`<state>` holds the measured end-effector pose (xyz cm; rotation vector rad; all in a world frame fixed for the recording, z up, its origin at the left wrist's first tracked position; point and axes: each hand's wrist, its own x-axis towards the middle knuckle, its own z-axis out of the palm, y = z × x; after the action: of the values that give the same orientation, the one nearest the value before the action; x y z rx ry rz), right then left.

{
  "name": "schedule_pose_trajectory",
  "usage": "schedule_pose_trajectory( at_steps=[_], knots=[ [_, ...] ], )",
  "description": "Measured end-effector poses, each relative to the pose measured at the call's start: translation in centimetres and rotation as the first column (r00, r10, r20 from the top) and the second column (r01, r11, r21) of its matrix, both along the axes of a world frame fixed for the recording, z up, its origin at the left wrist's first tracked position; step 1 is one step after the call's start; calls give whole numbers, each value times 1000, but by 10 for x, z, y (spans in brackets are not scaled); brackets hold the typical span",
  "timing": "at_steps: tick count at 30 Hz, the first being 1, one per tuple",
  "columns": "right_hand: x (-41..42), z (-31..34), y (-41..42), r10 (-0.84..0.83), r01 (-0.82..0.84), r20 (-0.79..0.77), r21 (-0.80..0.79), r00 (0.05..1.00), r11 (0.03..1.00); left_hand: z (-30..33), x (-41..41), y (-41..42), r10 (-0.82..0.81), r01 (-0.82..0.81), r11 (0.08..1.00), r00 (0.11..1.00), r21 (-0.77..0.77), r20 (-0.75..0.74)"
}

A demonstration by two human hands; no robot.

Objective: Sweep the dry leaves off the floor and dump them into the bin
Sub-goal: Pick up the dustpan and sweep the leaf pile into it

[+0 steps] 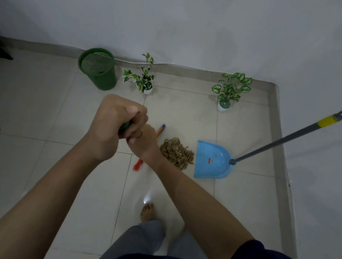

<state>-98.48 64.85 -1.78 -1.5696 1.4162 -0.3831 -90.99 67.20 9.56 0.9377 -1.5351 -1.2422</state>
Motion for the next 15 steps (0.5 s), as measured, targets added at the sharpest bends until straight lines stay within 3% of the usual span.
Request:
schedule_pose_trajectory(
  at_steps=[6,15],
  knots=[
    [-5,-4,11,195,-198,32,93,980,976,-14,-16,23,177,-177,984,984,3,-2],
    [-75,-48,44,240,-226,-42,211,970,951,-56,-73,68,260,-252,963,962,98,-84]
  ],
)
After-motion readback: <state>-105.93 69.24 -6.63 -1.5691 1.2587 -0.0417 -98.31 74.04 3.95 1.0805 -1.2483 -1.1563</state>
